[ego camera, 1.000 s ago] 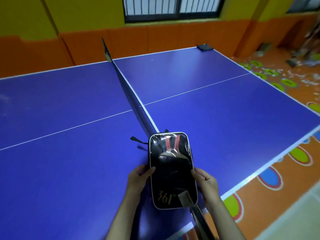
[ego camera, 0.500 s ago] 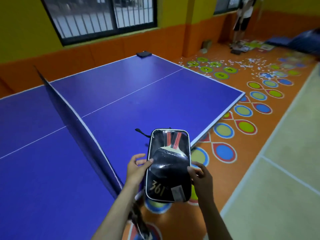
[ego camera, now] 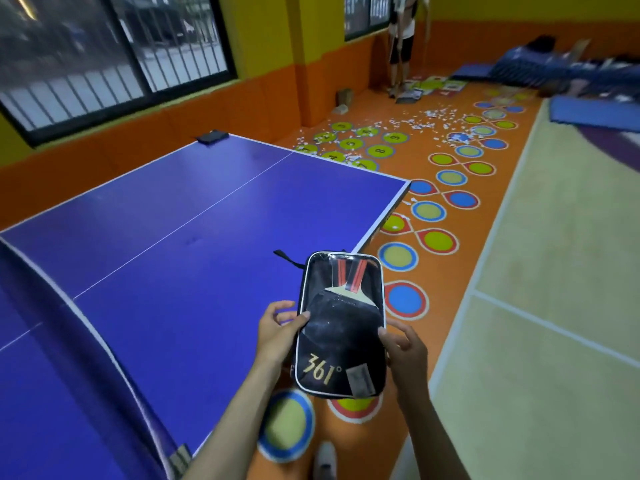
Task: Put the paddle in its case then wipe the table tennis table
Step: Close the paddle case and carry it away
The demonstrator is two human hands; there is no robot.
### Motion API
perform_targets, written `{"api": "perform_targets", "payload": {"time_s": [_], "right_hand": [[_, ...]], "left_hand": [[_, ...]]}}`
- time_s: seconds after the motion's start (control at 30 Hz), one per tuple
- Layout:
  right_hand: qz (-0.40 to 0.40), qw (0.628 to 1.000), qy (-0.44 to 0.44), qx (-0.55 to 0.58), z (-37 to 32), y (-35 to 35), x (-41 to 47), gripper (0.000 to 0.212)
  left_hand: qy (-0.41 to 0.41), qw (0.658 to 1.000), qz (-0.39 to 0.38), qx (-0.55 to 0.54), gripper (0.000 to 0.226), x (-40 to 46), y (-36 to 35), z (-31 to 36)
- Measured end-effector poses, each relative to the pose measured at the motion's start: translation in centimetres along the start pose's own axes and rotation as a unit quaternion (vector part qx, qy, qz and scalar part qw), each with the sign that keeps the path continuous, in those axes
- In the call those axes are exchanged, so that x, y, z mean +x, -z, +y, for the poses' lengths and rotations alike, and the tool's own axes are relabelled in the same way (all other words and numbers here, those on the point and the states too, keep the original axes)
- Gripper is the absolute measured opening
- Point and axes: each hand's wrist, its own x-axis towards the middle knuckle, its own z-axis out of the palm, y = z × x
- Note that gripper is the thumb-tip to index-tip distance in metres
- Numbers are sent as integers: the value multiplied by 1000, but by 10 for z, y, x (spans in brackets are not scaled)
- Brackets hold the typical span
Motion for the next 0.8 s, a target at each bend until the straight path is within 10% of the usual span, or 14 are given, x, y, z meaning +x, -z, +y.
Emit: {"api": "perform_targets", "payload": {"time_s": [0.8], "right_hand": [[28, 997, -57, 47, -85, 6, 345, 9]], "left_hand": [[33, 996, -78, -26, 29, 312, -243, 73]]}}
